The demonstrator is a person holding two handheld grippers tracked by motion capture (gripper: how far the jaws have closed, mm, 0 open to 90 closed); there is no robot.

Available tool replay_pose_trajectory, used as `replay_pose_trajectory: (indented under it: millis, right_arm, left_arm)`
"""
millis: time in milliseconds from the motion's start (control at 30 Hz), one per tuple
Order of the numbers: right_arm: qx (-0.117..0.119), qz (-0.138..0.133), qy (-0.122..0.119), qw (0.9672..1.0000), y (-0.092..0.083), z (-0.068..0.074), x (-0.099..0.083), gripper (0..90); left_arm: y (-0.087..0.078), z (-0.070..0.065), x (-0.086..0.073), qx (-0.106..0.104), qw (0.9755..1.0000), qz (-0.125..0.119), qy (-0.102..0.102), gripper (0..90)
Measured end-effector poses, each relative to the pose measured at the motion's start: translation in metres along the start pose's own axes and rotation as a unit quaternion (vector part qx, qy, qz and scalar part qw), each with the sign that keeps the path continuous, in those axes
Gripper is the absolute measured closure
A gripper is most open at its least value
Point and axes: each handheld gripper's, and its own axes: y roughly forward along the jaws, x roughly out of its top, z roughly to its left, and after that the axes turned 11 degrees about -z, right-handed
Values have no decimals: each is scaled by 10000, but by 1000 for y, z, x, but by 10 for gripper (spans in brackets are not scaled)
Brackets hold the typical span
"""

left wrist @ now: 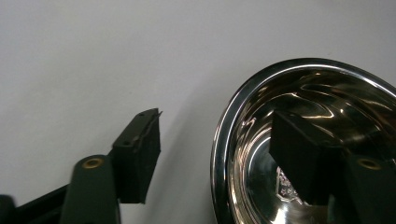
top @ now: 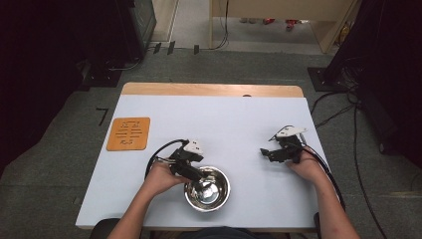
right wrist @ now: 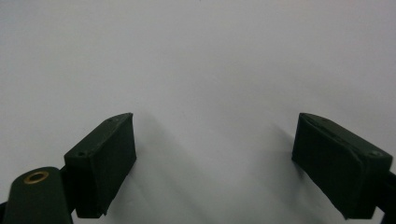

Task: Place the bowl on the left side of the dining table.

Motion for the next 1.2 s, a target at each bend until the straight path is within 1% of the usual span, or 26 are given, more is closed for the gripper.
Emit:
replay_pose_trajectory:
  millis: [33, 100, 167, 200, 267, 333, 467, 533, 600, 633, 667, 700, 733, 800, 833, 867, 967, 1000, 1033, 1167, 1200]
  right_arm:
    - [-9, -12, -24, 10000, 0, 0, 0, 130]
    - [0, 0, 0, 10000, 0, 0, 0, 130]
    - [-9, -13, -24, 10000, 0, 0, 0, 130]
    - [1, 4, 7, 10000, 0, 0, 0, 130]
    - [-9, -13, -23, 10000, 0, 0, 0, 130]
    - [1, 0, 0, 10000, 0, 0, 0, 130]
    - [1, 0, -1, 10000, 0, 0, 0, 130]
    - [-9, -12, -21, 10000, 0, 0, 0, 130]
    - [-8, -13, -25, 10000, 0, 0, 0, 130]
    - [-10, -12, -22, 10000, 0, 0, 0, 130]
    - [-10, -13, -22, 10000, 0, 0, 0, 130]
    - [-1, 0, 1, 10000, 0, 0, 0, 130]
    - [-1, 0, 2, 10000, 0, 0, 0, 130]
    - [-9, -12, -22, 10000, 0, 0, 0, 130]
    - [-9, -12, -22, 10000, 0, 0, 0, 130]
    - [-9, -12, -22, 10000, 0, 0, 0, 130]
    - [-9, -12, -21, 10000, 0, 0, 0, 130]
    - [-8, -13, -25, 10000, 0, 0, 0, 130]
    - [2, 4, 6, 10000, 0, 0, 0, 130]
    - [-9, -12, -22, 10000, 0, 0, 0, 130]
    - [0, 6, 8, 10000, 0, 0, 0, 130]
  left_arm:
    - [1, 0, 0, -33, 10000, 10, -17, 391]
    - [3, -1, -1, -26, 10000, 36, 33, 410]
    - [5, -2, -2, -46, 10000, 76, 45, 426]
    - [6, -2, -3, -53, 9999, 93, 57, 436]
    - [8, -3, -4, -101, 9998, 147, 118, 457]
    - [11, -4, -4, -61, 9996, 200, 162, 469]
    - [12, -6, -5, -44, 9995, 221, 217, 499]
    - [13, -5, -5, -55, 9995, 256, 173, 498]
    - [15, -5, -5, -15, 9994, 306, 141, 485]
    - [16, -4, -5, -70, 9993, 355, 130, 498]
    - [17, -5, -5, -102, 9992, 371, 141, 541]
    - [17, -5, -5, -95, 9991, 378, 157, 552]
    - [18, -5, -5, -137, 9990, 396, 158, 567]
    - [20, -5, -6, -165, 9988, 439, 157, 619]
    - [21, -5, -6, -223, 9986, 461, 145, 619]
    - [21, -5, -6, -238, 9985, 471, 138, 641]
    - [20, -3, -6, -297, 9982, 503, 100, 653]
    - [21, -3, -6, -316, 9983, 488, 59, 658]
    - [20, -2, -6, -334, 9982, 499, 45, 664]
    - [18, -1, -5, -401, 9979, 511, 18, 688]
    - [17, -1, -5, -426, 9978, 513, 10, 698]
